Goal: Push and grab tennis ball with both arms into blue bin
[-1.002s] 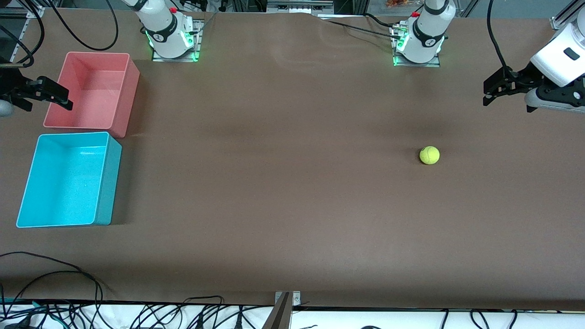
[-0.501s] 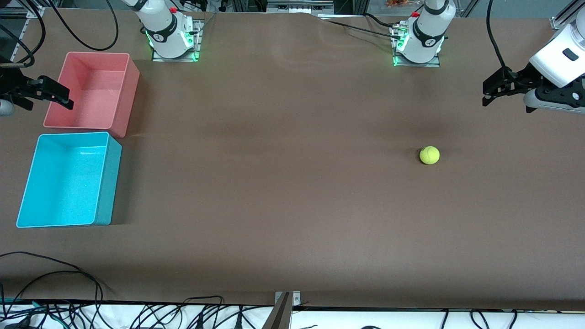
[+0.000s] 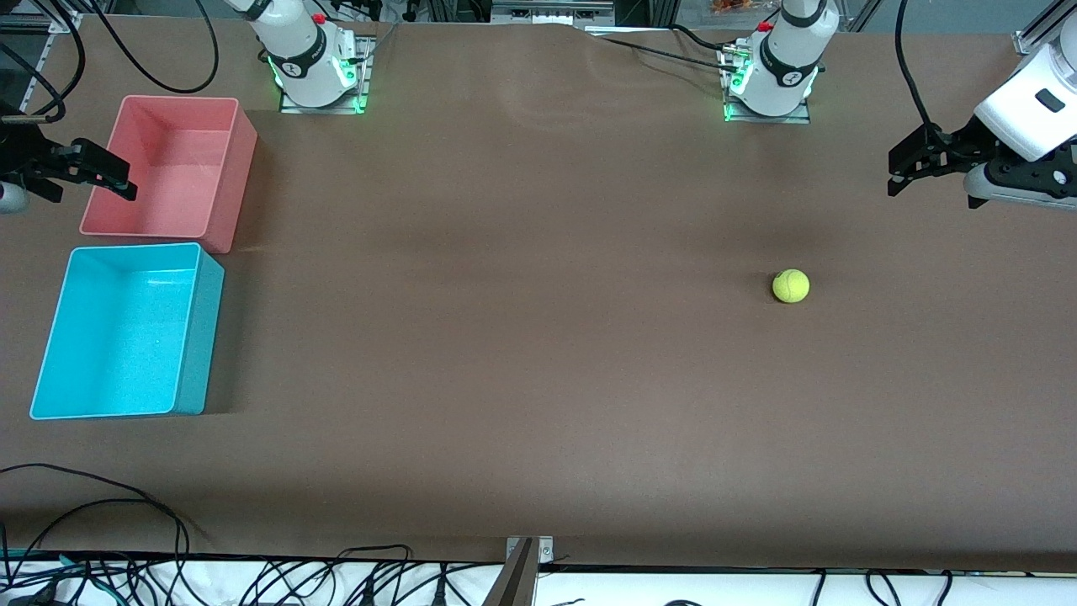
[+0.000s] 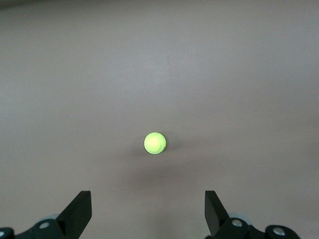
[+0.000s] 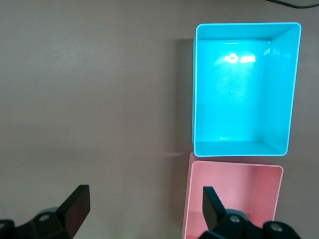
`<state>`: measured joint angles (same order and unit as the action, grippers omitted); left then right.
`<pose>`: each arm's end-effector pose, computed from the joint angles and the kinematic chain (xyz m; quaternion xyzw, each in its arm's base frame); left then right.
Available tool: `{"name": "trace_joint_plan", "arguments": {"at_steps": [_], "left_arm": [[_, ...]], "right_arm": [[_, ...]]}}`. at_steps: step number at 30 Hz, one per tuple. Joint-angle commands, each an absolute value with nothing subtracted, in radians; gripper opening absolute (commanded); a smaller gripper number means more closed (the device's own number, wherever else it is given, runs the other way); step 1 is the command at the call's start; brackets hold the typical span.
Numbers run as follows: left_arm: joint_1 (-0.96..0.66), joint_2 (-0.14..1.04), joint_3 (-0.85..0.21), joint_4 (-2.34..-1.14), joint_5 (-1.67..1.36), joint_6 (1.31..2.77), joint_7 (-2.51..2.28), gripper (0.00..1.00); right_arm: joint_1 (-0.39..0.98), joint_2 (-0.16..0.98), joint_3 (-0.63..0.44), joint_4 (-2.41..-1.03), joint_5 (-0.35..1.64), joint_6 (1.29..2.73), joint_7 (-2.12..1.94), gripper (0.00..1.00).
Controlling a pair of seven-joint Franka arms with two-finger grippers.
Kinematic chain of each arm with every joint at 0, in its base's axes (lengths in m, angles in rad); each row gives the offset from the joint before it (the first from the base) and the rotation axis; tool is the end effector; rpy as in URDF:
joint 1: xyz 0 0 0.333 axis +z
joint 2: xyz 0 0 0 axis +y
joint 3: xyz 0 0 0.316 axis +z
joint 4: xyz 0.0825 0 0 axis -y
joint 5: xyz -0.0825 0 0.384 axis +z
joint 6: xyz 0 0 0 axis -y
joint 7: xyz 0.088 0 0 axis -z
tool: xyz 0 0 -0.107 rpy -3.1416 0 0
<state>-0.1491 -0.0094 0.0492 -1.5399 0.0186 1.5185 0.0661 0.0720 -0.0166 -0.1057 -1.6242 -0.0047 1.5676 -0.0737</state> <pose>0.5441 -0.0523 0.6396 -0.9965 0.0825 0.0059 0.0092 0.5474 -0.0194 0.6082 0.9996 0.0201 -0.0201 0.0004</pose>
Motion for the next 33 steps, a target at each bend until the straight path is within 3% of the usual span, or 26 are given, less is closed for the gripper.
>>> {"name": "trace_joint_plan", "arguments": {"at_steps": [1, 33], "left_arm": [[-0.149, 0.008, 0.048, -1.502, 0.011, 1.497, 0.064, 1.00], [-0.143, 0.011, 0.049, -1.502, 0.006, 1.497, 0.064, 1.00]], "right_arm": [[0.078, -0.015, -0.098, -1.600, 0.012, 1.543, -0.058, 1.00], [0.078, -0.015, -0.077, -1.592, 0.011, 1.543, -0.058, 1.00]]}}
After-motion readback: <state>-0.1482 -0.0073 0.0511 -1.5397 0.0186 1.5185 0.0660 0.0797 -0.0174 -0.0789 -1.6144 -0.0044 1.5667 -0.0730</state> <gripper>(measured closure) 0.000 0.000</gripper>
